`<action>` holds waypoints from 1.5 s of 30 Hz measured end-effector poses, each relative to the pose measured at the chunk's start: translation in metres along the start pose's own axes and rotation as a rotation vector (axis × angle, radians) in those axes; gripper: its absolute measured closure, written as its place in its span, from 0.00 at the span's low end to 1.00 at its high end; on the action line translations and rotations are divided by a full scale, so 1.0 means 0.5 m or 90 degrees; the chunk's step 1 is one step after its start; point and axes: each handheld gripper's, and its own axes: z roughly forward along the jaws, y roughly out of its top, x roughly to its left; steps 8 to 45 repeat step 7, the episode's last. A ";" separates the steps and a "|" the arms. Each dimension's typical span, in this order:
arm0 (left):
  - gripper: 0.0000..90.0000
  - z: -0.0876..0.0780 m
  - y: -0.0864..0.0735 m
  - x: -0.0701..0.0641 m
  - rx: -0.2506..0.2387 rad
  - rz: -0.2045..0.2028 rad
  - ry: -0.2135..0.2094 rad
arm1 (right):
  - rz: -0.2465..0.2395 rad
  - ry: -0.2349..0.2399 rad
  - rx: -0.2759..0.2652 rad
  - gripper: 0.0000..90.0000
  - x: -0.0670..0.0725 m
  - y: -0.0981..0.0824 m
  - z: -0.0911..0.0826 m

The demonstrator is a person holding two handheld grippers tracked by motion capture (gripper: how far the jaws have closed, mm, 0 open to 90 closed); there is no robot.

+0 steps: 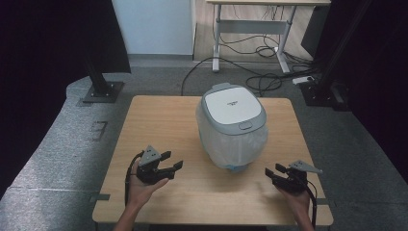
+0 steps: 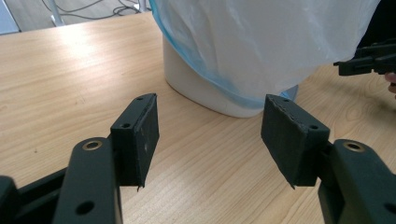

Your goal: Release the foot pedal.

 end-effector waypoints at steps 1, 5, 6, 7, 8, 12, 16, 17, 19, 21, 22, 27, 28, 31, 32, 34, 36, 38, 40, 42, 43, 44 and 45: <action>0.41 0.001 -0.001 0.001 0.002 -0.001 0.000 | -0.001 -0.001 0.000 0.45 0.000 0.000 0.000; 0.41 0.005 -0.007 0.004 0.006 -0.003 0.002 | -0.003 0.000 0.000 0.45 0.000 0.001 0.001; 0.41 0.005 -0.009 0.006 0.007 -0.005 0.003 | -0.003 0.000 0.000 0.45 0.000 0.002 0.002; 0.41 0.006 -0.011 0.007 0.008 -0.006 0.003 | -0.004 0.000 0.001 0.44 0.000 0.002 0.003; 0.41 0.006 -0.011 0.007 0.008 -0.006 0.003 | -0.004 0.000 0.001 0.44 0.000 0.002 0.003; 0.41 0.006 -0.011 0.007 0.008 -0.006 0.003 | -0.004 0.000 0.001 0.44 0.000 0.002 0.003; 0.41 0.006 -0.011 0.007 0.008 -0.006 0.003 | -0.004 0.000 0.001 0.44 0.000 0.002 0.003; 0.41 0.006 -0.011 0.007 0.008 -0.006 0.003 | -0.004 0.000 0.001 0.44 0.000 0.002 0.003; 0.41 0.006 -0.011 0.007 0.008 -0.006 0.003 | -0.004 0.000 0.001 0.44 0.000 0.002 0.003; 0.41 0.006 -0.011 0.007 0.008 -0.006 0.003 | -0.004 0.000 0.001 0.44 0.000 0.002 0.003; 0.41 0.006 -0.011 0.007 0.008 -0.006 0.003 | -0.004 0.000 0.001 0.44 0.000 0.002 0.003; 0.41 0.006 -0.011 0.007 0.008 -0.006 0.003 | -0.004 0.000 0.001 0.44 0.000 0.002 0.003; 0.41 0.006 -0.011 0.007 0.008 -0.006 0.003 | -0.004 0.000 0.001 0.44 0.000 0.002 0.003; 0.41 0.006 -0.011 0.007 0.008 -0.006 0.003 | -0.004 0.000 0.001 0.44 0.000 0.002 0.003; 0.41 0.006 -0.011 0.007 0.008 -0.006 0.003 | -0.004 0.000 0.001 0.44 0.000 0.002 0.003; 0.41 0.006 -0.011 0.007 0.008 -0.006 0.003 | -0.004 0.000 0.001 0.44 0.000 0.002 0.003; 0.41 0.006 -0.011 0.007 0.008 -0.006 0.003 | -0.004 0.000 0.001 0.44 0.000 0.002 0.003; 0.41 0.006 -0.011 0.007 0.008 -0.006 0.003 | -0.004 0.000 0.001 0.44 0.000 0.002 0.003; 0.41 0.006 -0.011 0.007 0.008 -0.006 0.003 | -0.004 0.000 0.001 0.44 0.000 0.002 0.003; 0.41 0.006 -0.011 0.007 0.008 -0.006 0.003 | -0.004 0.000 0.001 0.44 0.000 0.002 0.003; 0.41 0.006 -0.011 0.007 0.008 -0.006 0.003 | -0.004 0.000 0.001 0.44 0.000 0.002 0.003; 0.41 0.006 -0.011 0.007 0.008 -0.006 0.003 | -0.004 0.000 0.001 0.44 0.000 0.002 0.003; 0.41 0.006 -0.011 0.007 0.008 -0.006 0.003 | -0.004 0.000 0.001 0.44 0.000 0.002 0.003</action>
